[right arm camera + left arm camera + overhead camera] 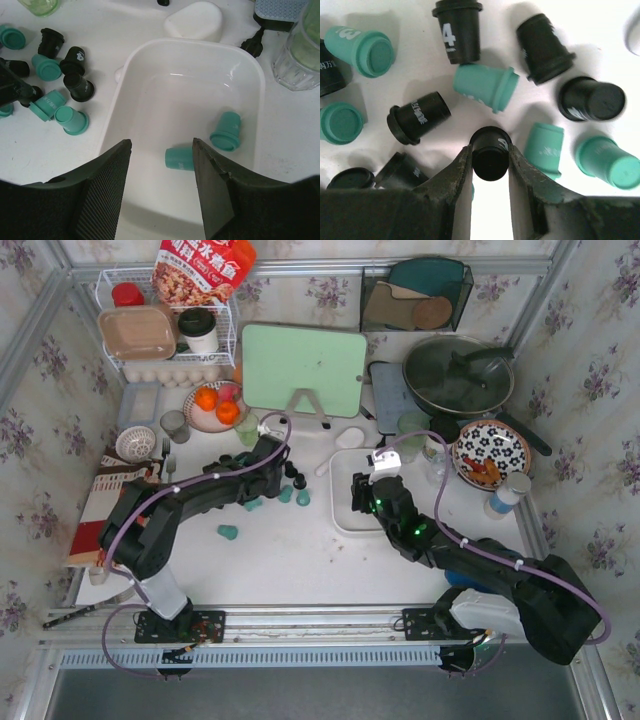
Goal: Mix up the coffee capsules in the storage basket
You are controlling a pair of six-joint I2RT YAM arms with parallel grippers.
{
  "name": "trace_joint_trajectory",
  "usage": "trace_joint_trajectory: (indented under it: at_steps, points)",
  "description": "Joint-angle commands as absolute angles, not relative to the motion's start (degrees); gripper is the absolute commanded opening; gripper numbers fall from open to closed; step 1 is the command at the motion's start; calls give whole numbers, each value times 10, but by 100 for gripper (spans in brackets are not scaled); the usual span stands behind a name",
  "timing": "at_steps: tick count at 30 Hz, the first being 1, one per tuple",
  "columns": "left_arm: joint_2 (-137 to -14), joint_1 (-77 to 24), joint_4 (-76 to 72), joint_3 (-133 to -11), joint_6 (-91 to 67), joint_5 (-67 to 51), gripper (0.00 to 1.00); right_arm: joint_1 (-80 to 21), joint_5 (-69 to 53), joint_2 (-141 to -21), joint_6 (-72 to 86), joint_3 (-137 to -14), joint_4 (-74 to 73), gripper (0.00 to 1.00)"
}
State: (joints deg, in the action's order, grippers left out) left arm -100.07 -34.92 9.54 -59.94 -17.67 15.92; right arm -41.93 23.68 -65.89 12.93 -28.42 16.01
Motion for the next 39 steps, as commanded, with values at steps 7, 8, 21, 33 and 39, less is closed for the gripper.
trace_joint_trajectory:
  at_steps: [7, 8, 21, 33, 39]
  points:
    - [-807, -370, -42, -509, -79, -5, 14, -420, 84, -604, 99, -290, 184, 60]
    - [-780, -370, -66, -495, -70, -30, 15, -420, 49, -598, 86, -284, 198, 60]
    - [-698, -374, -195, -435, -26, -300, 14, -427, -167, -513, -6, -157, 426, 60]
    - [-709, -420, -151, -471, -32, -336, 14, -458, -142, -529, -180, -46, 684, 63]
    - [-704, -430, -144, -469, -30, -327, 14, -471, -105, -560, -224, -76, 678, 64]
